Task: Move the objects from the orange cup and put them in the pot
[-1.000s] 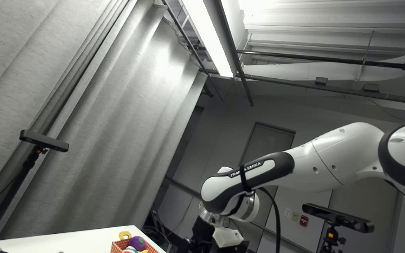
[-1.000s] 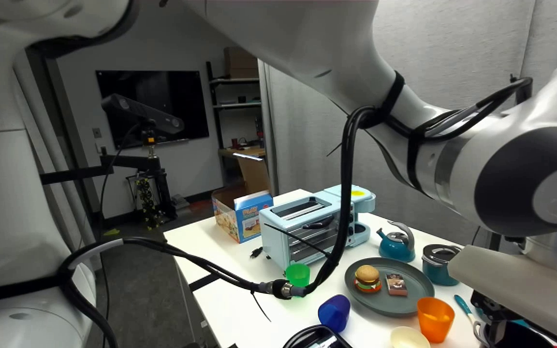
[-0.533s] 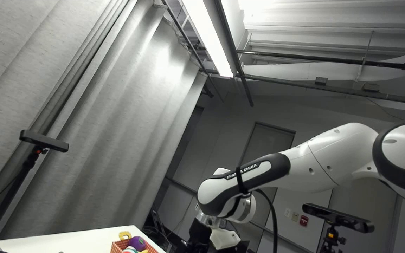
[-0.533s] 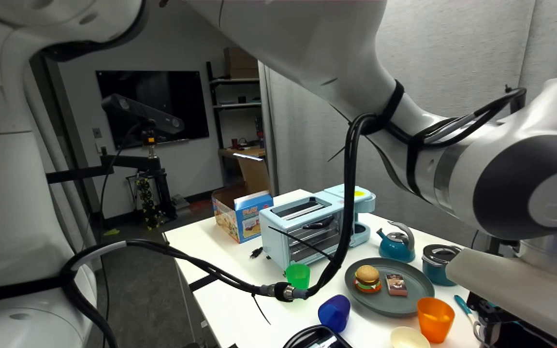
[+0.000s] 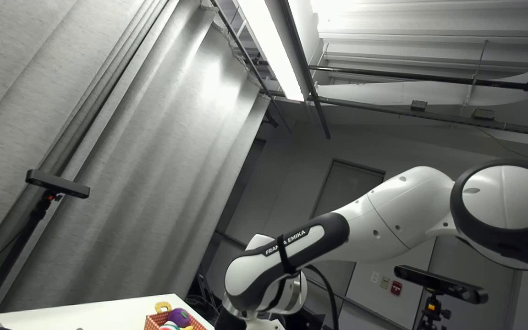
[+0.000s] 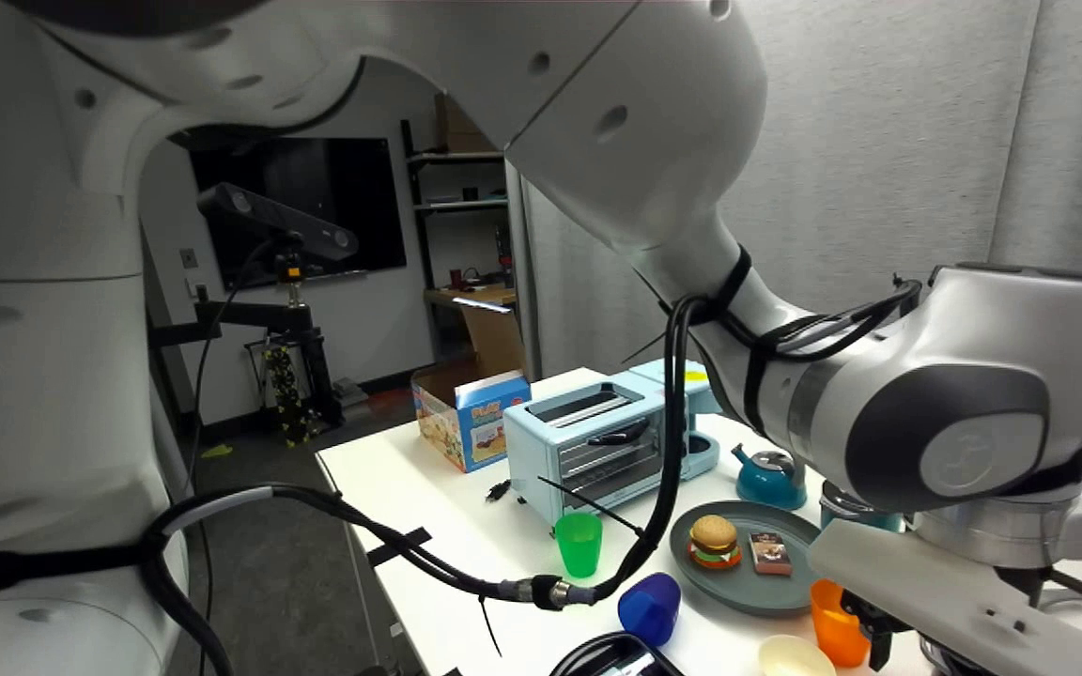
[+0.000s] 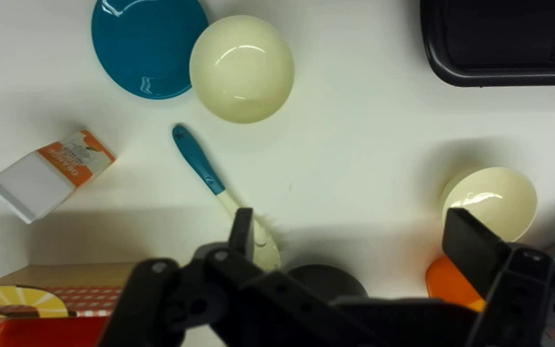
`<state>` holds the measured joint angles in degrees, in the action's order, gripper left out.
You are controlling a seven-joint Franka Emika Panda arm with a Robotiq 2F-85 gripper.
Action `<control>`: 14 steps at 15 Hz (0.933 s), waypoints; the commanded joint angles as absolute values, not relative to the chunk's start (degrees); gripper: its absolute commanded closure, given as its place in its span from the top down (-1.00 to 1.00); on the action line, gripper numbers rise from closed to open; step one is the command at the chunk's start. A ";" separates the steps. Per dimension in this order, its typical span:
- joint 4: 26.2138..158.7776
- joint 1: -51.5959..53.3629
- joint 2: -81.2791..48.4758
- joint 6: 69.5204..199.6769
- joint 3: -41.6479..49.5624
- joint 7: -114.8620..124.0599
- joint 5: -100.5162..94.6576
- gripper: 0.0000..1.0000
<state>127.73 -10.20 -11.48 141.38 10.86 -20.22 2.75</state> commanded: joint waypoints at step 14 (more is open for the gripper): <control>122.07 -10.78 -22.89 154.17 1.20 -11.46 10.13 1.00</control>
<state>124.31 -10.16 -20.85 152.44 2.79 -12.87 7.62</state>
